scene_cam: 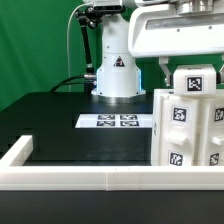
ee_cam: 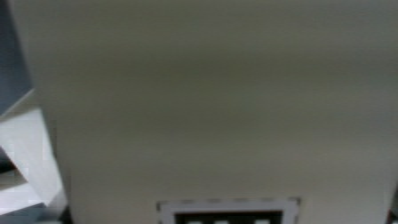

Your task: Assemble cabinet

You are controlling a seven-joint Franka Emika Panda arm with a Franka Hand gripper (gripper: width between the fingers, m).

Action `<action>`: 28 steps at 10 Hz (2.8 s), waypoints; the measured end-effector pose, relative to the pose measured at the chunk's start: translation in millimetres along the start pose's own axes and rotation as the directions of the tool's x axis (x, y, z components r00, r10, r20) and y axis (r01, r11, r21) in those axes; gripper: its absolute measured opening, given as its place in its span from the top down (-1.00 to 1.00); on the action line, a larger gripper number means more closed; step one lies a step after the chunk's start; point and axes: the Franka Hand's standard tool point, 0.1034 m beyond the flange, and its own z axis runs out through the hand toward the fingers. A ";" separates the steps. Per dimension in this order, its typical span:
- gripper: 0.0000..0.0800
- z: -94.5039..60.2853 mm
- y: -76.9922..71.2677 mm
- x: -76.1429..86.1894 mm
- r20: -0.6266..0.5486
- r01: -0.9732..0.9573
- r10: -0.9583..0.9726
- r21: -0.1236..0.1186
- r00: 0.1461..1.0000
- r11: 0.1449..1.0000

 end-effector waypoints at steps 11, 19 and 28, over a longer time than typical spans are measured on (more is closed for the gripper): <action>-0.41 -1.1 1.6 -1.5 0.007 -0.753 0.753 0.011 0.658 0.658; -0.41 -1.0 2.2 -1.8 0.035 -0.998 0.998 -0.008 0.061 0.061; -0.99 -28.1 -13.8 0.2 0.109 -0.989 0.983 0.028 0.148 0.146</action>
Offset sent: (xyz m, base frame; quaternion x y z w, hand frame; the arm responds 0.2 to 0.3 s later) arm 0.0000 0.0000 0.0000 0.0000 0.0000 0.1938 0.9810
